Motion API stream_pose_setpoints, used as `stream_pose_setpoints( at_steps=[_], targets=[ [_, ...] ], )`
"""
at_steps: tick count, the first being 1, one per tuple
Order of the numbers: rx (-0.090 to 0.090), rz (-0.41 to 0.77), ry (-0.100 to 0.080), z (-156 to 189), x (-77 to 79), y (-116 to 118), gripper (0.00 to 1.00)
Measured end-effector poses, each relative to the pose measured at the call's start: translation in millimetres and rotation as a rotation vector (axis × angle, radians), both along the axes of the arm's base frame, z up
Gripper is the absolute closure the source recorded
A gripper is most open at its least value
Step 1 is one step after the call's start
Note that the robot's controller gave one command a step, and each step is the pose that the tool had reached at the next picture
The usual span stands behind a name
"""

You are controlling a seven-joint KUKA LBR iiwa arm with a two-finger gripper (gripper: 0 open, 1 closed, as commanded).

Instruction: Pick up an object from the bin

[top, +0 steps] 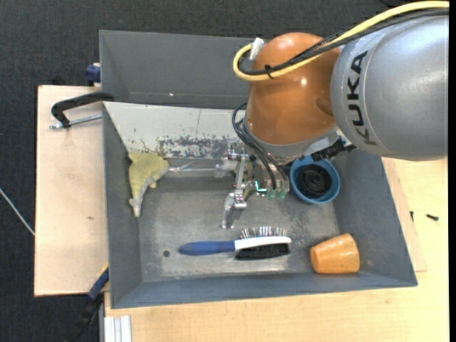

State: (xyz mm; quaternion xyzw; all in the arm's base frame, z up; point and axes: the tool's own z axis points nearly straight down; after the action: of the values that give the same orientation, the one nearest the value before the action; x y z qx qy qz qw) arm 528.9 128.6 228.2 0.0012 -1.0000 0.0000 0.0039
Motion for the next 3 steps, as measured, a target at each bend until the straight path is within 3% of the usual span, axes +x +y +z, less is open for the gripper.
stream_pose_setpoints(
  at_steps=[1,2,3],
  targets=[
    [0.0,0.218,0.0,-128.7,-25.6,-50.8,0.0],
    [0.003,0.219,-0.009,-124.7,-23.1,-48.6,1.0],
    [0.002,0.18,-0.021,-30.0,-12.4,-60.9,1.0]
  ],
)
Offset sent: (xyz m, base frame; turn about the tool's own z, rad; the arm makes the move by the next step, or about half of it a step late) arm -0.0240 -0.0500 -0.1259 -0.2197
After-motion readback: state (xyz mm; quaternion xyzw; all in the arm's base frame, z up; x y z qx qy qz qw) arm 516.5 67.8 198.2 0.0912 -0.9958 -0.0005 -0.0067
